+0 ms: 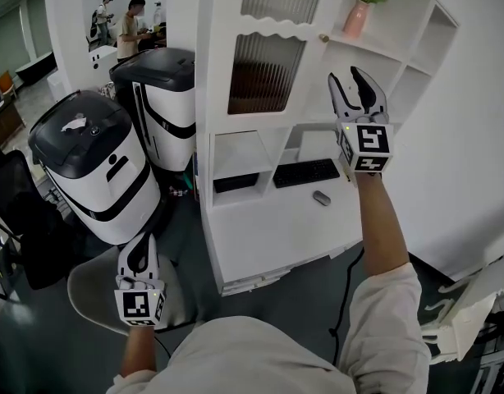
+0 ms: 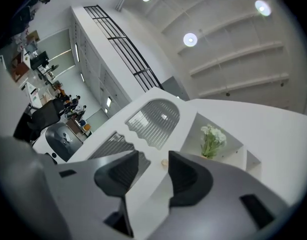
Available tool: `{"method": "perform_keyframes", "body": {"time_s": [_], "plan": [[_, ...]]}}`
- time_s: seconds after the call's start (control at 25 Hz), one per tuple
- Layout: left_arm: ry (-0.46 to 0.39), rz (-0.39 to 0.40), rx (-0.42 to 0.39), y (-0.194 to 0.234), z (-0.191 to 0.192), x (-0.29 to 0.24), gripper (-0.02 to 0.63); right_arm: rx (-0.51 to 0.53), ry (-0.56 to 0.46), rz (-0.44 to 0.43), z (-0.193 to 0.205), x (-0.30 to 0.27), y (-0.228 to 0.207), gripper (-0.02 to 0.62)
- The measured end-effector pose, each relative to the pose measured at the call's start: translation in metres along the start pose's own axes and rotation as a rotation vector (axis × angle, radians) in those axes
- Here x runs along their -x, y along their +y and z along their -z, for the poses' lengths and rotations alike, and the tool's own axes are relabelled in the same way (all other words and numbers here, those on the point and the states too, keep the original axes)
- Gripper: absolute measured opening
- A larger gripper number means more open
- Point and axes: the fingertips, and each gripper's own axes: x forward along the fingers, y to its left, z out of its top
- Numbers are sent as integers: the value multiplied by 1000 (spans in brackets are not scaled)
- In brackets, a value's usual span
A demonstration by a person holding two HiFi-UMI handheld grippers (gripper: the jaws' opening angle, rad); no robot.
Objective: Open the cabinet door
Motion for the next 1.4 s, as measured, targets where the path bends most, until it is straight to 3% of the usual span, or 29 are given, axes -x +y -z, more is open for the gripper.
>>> {"method": "perform_keyframes", "body": {"time_s": [0.48, 1.08, 1.4], "plan": [[19, -79, -8, 16, 6, 17, -2, 58, 18, -9, -1, -57, -21, 176], [58, -169, -12, 32, 13, 42, -2, 61, 129, -36, 38, -111, -30, 152], [76, -217, -17, 42, 18, 51, -2, 64, 148, -37, 52, -132, -30, 107]]}}
